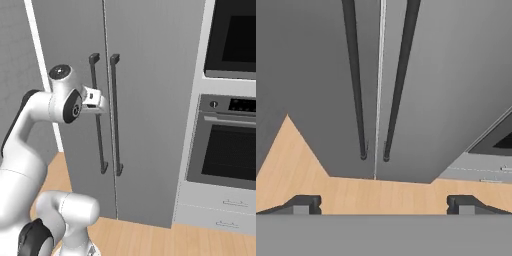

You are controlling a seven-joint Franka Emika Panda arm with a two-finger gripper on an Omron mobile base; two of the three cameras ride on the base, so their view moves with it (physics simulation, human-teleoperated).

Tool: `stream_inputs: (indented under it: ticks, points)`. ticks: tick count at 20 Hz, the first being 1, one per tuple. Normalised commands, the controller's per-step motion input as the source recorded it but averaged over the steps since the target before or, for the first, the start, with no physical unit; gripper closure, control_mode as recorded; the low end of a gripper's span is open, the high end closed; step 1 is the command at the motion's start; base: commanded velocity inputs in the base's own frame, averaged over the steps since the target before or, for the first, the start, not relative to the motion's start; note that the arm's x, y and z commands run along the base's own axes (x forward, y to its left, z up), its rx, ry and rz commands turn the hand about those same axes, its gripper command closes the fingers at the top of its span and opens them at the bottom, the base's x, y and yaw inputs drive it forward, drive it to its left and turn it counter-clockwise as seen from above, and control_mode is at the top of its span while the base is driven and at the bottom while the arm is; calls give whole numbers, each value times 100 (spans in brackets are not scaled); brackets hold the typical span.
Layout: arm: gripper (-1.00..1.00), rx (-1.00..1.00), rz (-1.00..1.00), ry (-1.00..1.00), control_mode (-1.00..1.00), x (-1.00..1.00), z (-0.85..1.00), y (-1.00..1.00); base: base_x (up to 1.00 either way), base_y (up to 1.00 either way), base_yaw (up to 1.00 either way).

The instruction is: Take the strawberry from the fridge and place it on top of the pancake, located on the dining counter.

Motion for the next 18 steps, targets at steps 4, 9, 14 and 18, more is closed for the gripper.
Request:
stream_inputs:
  ticks: [4,9,14,18]
  points:
    - [-100,8,1,-4,-100,30,6,-39,0,0,0]
    - [-100,9,1,-11,-100,35,2,-9,0,0,0]
    - [-100,2,0,-5,-100,49,0,1,0,0,0]
    - [-100,0,0,-3,-100,42,-1,5,0,0,0]
